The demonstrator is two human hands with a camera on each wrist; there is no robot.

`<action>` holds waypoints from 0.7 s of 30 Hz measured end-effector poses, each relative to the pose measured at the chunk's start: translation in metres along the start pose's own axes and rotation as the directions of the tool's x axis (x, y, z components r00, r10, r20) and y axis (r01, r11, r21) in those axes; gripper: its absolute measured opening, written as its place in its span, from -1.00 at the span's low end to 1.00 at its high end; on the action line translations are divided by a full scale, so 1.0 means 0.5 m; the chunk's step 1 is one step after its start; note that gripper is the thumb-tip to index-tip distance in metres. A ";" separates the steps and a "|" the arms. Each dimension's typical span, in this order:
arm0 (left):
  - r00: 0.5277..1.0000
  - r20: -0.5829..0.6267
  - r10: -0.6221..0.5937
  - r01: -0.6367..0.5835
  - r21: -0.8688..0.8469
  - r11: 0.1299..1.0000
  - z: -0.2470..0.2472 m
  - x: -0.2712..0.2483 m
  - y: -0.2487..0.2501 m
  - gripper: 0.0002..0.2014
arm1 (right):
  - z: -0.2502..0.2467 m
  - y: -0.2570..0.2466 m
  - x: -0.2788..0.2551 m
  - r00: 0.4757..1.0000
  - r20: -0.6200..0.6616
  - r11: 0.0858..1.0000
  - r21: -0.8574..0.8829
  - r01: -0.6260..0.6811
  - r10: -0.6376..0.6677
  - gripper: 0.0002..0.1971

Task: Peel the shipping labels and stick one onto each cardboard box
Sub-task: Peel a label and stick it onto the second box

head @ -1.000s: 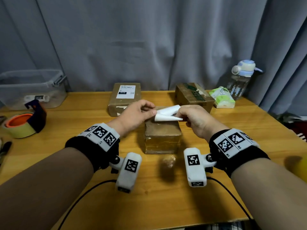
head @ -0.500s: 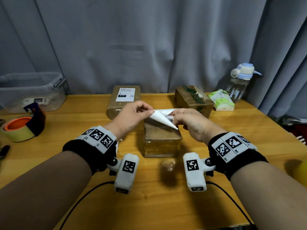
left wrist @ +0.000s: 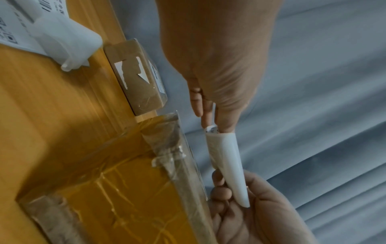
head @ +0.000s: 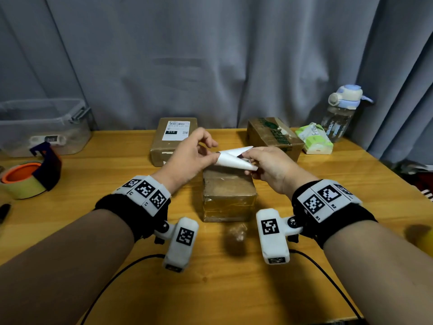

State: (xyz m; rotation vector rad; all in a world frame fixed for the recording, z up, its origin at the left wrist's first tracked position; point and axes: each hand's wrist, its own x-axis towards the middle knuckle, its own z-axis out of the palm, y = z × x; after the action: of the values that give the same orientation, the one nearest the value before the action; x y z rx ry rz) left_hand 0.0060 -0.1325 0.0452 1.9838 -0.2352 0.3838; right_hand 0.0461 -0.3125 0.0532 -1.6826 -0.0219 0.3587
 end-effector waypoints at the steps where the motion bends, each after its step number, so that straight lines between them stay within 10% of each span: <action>1: 1.000 -0.008 0.026 -0.026 0.014 1.000 -0.001 0.001 0.002 -0.71 | 0.001 -0.002 0.002 1.000 -0.008 1.000 0.021 -0.004 0.004 -0.88; 12: 1.000 0.024 -0.016 0.013 0.117 0.993 -0.004 0.020 -0.022 -0.65 | 0.022 -0.005 0.010 0.999 0.032 0.992 0.117 0.040 -0.044 -0.79; 21: 0.955 0.190 -0.230 0.214 0.100 0.972 -0.005 0.013 -0.027 -0.38 | -0.001 -0.008 -0.006 0.985 0.149 0.955 -0.270 0.122 -0.084 -0.65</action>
State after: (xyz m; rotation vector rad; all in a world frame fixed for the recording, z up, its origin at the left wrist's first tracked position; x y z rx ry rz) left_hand 0.0160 -0.1244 0.0374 2.1019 -0.1229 0.0482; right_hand 0.0442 -0.3131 0.0577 -1.9235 -0.2719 0.4051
